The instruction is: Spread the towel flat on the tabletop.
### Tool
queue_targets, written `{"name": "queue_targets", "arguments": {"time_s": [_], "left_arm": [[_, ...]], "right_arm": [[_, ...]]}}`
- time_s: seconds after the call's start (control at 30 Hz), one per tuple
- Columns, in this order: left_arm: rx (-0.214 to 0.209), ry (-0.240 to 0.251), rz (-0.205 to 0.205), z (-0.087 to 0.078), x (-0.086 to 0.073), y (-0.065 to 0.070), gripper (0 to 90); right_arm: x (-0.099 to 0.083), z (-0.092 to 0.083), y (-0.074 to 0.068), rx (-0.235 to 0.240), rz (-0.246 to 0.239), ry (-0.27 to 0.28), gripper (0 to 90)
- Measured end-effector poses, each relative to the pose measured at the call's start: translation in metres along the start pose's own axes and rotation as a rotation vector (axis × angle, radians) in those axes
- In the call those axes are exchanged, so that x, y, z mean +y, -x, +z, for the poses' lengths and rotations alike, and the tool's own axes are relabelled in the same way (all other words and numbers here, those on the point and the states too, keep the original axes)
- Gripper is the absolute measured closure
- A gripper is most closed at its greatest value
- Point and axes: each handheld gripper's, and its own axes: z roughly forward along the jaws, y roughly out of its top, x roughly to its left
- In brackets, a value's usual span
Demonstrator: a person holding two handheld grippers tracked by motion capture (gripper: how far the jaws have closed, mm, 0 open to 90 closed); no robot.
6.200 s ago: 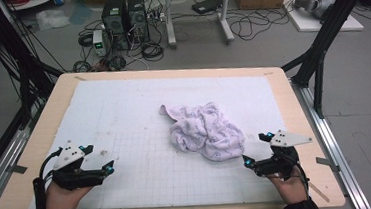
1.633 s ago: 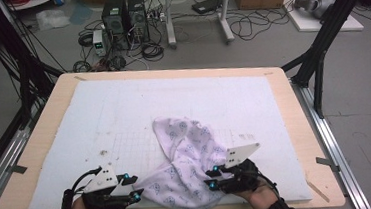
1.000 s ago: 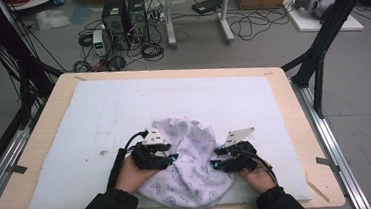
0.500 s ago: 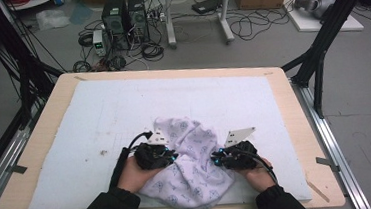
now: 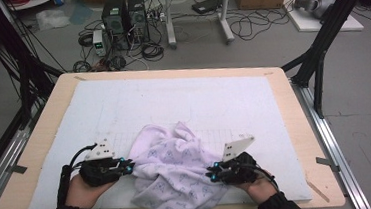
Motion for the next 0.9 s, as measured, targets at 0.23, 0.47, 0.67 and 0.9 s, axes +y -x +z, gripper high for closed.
{"name": "queue_targets", "arguments": {"time_s": [0.23,0.47,0.67,0.9], "left_arm": [[-0.025,0.043,-0.028,-0.001,-0.001,-0.007,56.6],[-0.017,0.087,-0.029,0.021,0.021,-0.020,55.0],[0.016,-0.051,-0.032,0.060,0.012,-0.026,61.1],[-0.011,-0.033,-0.024,0.061,0.007,-0.021,85.0]], "right_arm": [[0.019,-0.019,0.004,-0.001,-0.011,0.091,63.8],[0.024,-0.001,0.044,-0.116,0.013,0.071,61.9],[0.019,0.028,0.062,-0.115,0.031,-0.055,62.3],[0.018,0.031,0.062,-0.121,0.046,-0.097,87.4]]}}
